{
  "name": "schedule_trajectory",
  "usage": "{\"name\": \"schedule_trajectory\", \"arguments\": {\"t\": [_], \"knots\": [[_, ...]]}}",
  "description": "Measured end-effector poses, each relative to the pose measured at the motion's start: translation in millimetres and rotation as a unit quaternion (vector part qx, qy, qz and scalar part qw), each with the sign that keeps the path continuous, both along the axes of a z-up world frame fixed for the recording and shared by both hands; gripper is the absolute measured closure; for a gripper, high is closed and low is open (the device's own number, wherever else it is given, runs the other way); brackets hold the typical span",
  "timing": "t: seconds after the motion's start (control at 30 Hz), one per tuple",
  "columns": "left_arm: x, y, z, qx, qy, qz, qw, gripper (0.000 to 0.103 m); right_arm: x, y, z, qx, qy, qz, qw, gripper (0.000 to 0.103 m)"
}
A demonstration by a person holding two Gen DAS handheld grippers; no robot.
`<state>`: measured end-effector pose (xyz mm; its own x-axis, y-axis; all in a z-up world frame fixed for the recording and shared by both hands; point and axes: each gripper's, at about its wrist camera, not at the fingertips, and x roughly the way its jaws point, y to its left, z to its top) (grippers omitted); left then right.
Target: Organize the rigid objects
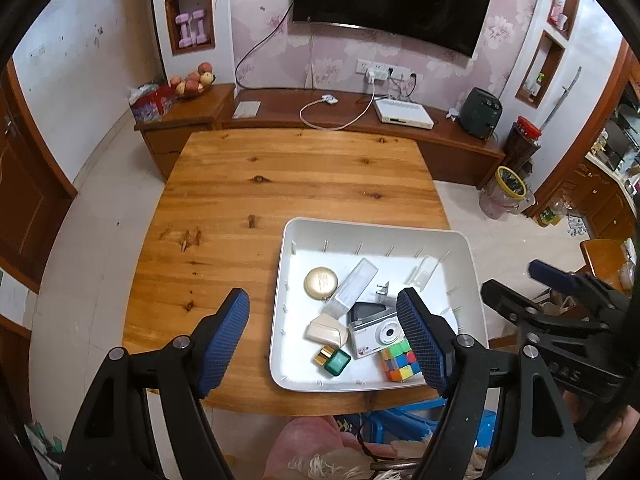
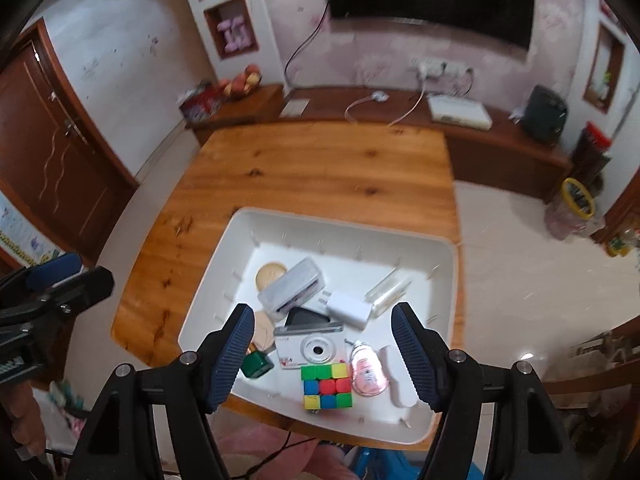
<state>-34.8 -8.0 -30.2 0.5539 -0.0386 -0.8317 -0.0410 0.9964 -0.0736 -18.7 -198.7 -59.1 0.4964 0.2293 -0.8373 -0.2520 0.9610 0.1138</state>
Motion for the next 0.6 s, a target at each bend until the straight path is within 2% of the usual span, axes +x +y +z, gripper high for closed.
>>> {"name": "schedule_trajectory", "arguments": {"t": [0.1, 0.17, 0.33, 0.6], "knots": [[-2.0, -1.4, 9.3, 0.01, -0.011, -0.001, 0.9999, 0.024, -12.4, -0.3, 22.3, -0.01, -0.038, -0.013, 0.999, 0.022], [-2.5, -3.3, 16.2, 0.016, -0.018, -0.001, 0.9997, 0.02, -18.2, 1.9, 33.1, -0.022, -0.056, -0.015, 0.998, 0.022], [-3.7, -6.4, 31.4, 0.021, -0.036, 0.0, 0.9991, 0.02, -27.1, 6.4, 51.2, -0.042, -0.085, -0.013, 0.995, 0.022], [-6.1, -12.1, 43.5, 0.022, -0.051, 0.012, 0.9984, 0.019, -30.3, -6.3, 70.1, -0.024, -0.085, -0.032, 0.996, 0.022]]}}
